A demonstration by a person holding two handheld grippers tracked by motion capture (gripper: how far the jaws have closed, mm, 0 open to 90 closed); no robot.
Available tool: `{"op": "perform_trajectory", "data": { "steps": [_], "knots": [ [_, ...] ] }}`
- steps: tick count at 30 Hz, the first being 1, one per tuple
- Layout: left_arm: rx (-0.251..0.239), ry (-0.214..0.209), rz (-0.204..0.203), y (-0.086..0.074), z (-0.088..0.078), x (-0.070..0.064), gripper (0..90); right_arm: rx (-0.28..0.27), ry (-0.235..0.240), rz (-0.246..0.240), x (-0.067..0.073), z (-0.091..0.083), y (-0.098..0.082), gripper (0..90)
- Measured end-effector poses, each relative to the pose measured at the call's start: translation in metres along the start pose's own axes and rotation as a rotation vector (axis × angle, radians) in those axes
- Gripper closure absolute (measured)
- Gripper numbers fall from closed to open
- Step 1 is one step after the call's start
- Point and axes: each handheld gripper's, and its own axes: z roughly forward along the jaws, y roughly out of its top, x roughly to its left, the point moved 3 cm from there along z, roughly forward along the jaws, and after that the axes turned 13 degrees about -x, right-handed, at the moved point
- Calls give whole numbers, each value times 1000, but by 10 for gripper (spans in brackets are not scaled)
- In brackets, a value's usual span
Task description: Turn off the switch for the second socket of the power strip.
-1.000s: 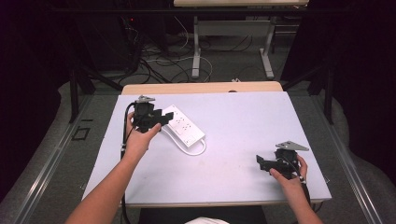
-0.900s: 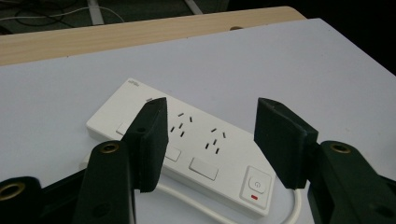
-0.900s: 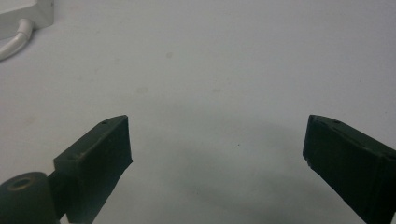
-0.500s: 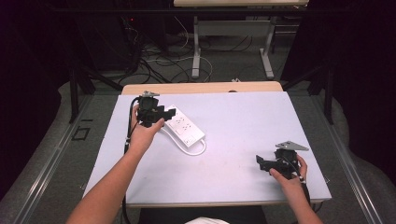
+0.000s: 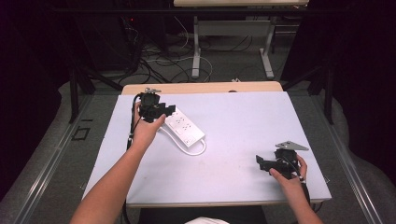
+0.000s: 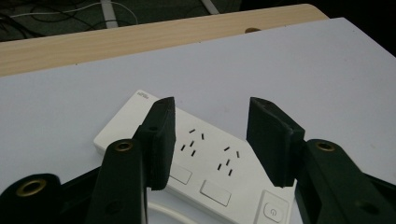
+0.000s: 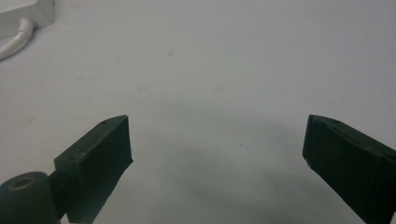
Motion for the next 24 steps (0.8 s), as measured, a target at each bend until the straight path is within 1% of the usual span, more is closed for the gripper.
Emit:
{"op": "perform_trajectory", "data": {
  "steps": [1,4,5,7,10,11,12,13,16,18,19,20,22,23,24],
  "knots": [
    [3,9,0,0,2,2,536,0,0,-1,0,0,0,74],
    [2,18,-4,1,5,3,559,1,1,1,0,0,0,74],
    [9,21,-5,1,6,4,565,1,1,1,0,0,0,75],
    [1,29,-9,2,9,6,585,1,2,3,0,1,0,74],
    [11,40,-3,3,11,9,606,2,1,5,0,1,-1,75],
    [13,50,6,3,13,10,616,3,1,6,0,1,-1,75],
    [13,50,6,3,13,10,627,3,1,6,0,1,-1,74],
    [5,51,-15,2,17,10,630,4,1,6,0,1,-1,74],
    [16,51,-11,2,18,11,646,3,3,2,-1,1,-1,75],
    [20,59,-12,1,20,13,649,3,3,2,-1,1,-1,75],
    [21,59,-17,1,22,13,656,4,4,4,-1,1,-1,75],
    [34,61,-10,0,24,14,663,5,4,3,-1,1,-1,75],
    [39,64,-6,-2,26,15,674,5,5,2,-1,1,-1,76],
    [45,64,-15,-2,27,15,681,5,6,2,-1,1,-1,76],
    [45,64,-15,-2,27,15,690,5,6,2,-1,1,-1,76]
  ]
}}
